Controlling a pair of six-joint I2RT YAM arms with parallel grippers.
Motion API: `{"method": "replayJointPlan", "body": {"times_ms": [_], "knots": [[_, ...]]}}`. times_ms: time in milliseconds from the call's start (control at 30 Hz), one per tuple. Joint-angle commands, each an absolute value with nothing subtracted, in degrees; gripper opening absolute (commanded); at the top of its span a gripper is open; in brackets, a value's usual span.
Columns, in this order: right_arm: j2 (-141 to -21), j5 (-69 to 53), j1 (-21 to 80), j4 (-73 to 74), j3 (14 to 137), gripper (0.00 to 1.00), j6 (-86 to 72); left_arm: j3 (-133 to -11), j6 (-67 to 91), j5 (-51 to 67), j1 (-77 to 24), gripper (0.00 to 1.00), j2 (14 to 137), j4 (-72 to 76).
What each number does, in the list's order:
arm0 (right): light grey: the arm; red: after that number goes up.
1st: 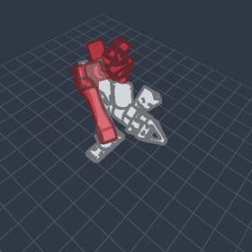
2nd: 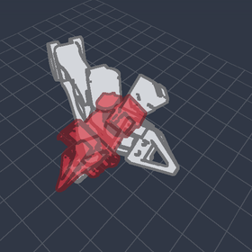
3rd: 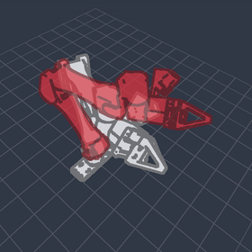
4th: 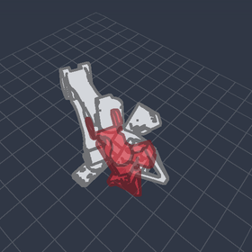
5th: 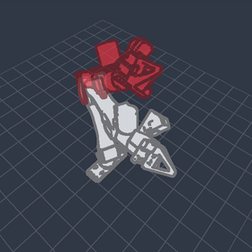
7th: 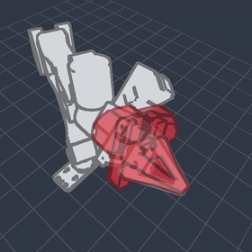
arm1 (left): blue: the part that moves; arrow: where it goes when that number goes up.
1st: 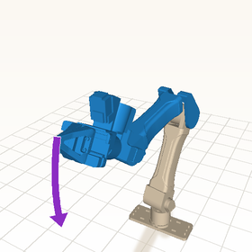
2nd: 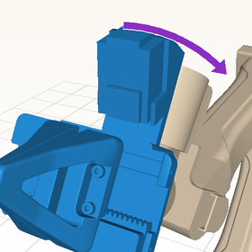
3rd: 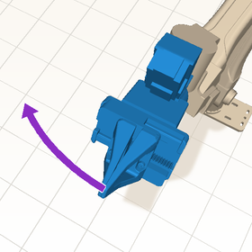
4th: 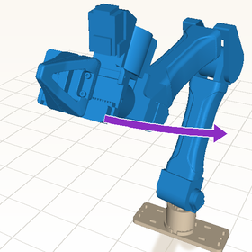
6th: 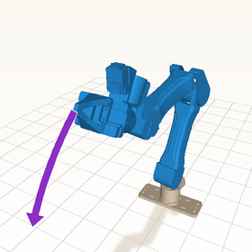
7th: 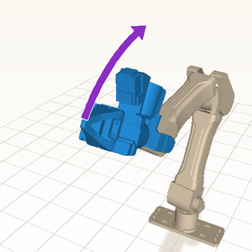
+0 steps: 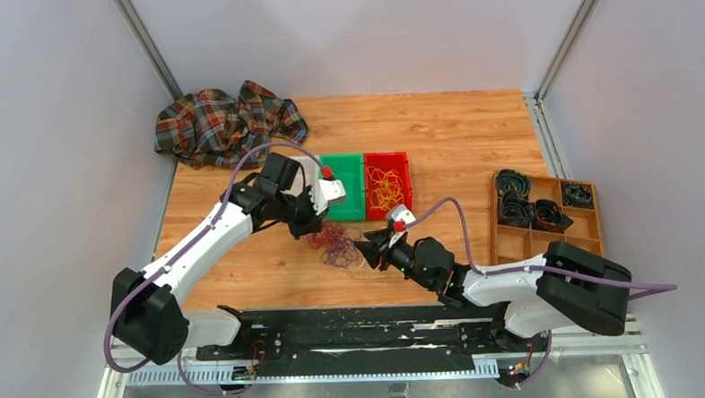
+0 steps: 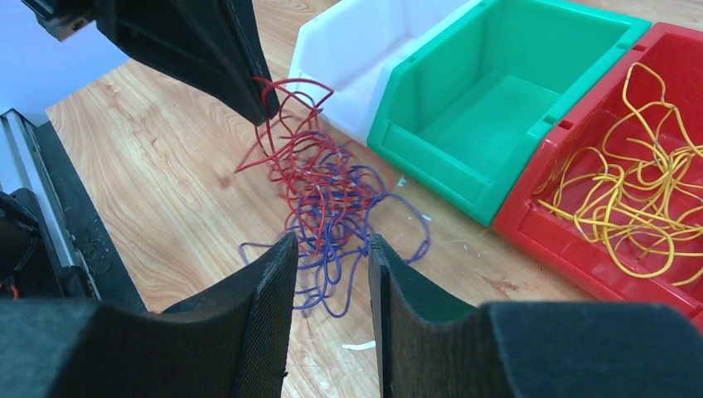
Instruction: Untangle the cables
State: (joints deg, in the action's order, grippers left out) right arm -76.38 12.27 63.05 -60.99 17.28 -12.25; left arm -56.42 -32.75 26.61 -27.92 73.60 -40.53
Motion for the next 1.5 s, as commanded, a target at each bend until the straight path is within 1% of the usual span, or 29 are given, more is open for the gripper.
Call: {"method": "replayJointPlan", "body": {"times_ms": [0,133,267,433,667,833,967,1033,1100,1200,1333,1400,1467], "knots": [[-74.9,14.2,63.5,-63.9,16.4,0.37,-13.2,-58.9,-32.4,32.7,-29.1,0.01,73.6,-44.5],[-74.2,14.2,63.6,-63.2,16.5,0.41,-13.2,-57.4,-33.7,31.5,-29.0,0.01,72.9,-44.9],[-74.5,12.1,63.5,-63.1,17.6,0.48,-12.9,-58.0,-32.9,32.6,-29.1,0.01,71.4,-45.5],[-76.4,7.1,63.6,-62.4,21.2,0.61,-13.5,-60.6,-32.5,34.0,-29.0,0.01,70.8,-48.0],[-81.5,4.4,63.6,-63.1,25.5,0.65,-14.3,-60.6,-33.2,36.2,-29.1,0.02,69.3,-50.4],[-87.8,2.7,63.5,-65.3,27.2,0.65,-15.4,-61.5,-33.1,37.0,-29.0,0.02,68.7,-51.3],[-92.0,2.5,63.5,-66.5,28.8,0.59,-16.6,-62.1,-33.2,38.0,-29.0,0.01,68.4,-52.5],[-93.4,3.4,63.4,-67.0,28.7,0.51,-17.1,-62.6,-33.7,38.4,-29.0,0.01,68.2,-53.7],[-93.9,5.3,63.2,-67.2,27.7,0.37,-17.7,-63.6,-34.5,38.2,-29.0,0.01,67.9,-55.5],[-93.8,9.0,62.8,-67.6,25.2,0.21,-18.2,-65.3,-36.2,37.0,-29.0,0.01,66.7,-58.1],[-92.9,14.0,62.7,-68.4,20.4,0.10,-19.3,-67.2,-38.3,32.6,-28.9,0.01,64.3,-60.5],[-92.4,15.4,62.7,-69.7,17.7,0.01,-20.2,-67.6,-38.9,29.8,-28.9,0.01,63.3,-61.1],[-91.5,16.2,62.7,-70.5,15.2,0.01,-21.1,-67.3,-40.0,26.4,-29.0,0.01,62.2,-61.1]]}}
